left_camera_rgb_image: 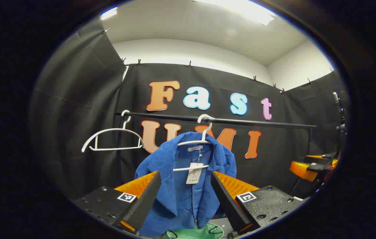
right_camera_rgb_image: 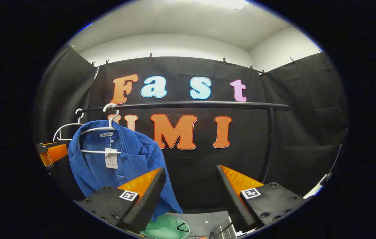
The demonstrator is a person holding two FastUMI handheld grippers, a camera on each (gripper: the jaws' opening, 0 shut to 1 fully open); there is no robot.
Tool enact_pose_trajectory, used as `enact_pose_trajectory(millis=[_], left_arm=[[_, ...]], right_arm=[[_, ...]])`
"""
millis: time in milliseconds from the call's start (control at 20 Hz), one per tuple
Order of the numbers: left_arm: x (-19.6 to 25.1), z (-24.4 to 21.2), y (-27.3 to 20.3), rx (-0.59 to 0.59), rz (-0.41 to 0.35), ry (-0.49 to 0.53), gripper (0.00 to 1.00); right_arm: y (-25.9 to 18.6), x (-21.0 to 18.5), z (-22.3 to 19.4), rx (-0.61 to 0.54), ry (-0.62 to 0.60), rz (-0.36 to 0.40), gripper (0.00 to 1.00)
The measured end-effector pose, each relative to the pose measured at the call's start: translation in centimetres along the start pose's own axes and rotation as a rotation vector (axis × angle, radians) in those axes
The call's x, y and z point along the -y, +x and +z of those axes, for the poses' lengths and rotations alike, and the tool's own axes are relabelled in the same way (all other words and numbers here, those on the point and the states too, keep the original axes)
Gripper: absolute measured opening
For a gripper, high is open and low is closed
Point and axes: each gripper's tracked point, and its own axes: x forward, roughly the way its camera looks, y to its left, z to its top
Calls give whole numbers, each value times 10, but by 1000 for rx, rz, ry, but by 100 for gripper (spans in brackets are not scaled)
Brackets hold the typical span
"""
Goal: Grasp the clothes on the hanger with both hands and then place them into the laundry hamper below.
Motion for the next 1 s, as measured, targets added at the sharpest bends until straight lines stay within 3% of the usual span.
enact_pose_trajectory(millis=[50, 150, 350, 450, 700, 1000], left_arm=[[3, -1, -4, -8, 7, -14, 92], [6, -2, -11, -14, 44, -26, 95], [23, -10, -20, -47, 103, 18, 92], [41, -5, -22, -24, 94, 25, 94], [67, -10, -24, -21, 81, 30, 91], [59, -13, -27, -36, 101, 55, 91]], right_arm=[[1, 5, -2, -11, -6, 2, 94], [1, 9, 1, -2, -4, 33, 94], [-6, 19, -4, 3, 3, 92, 94], [-11, 23, 0, 24, 2, 114, 97], [-16, 18, 1, 29, 4, 169, 94], [-15, 4, -2, 24, 7, 191, 94]])
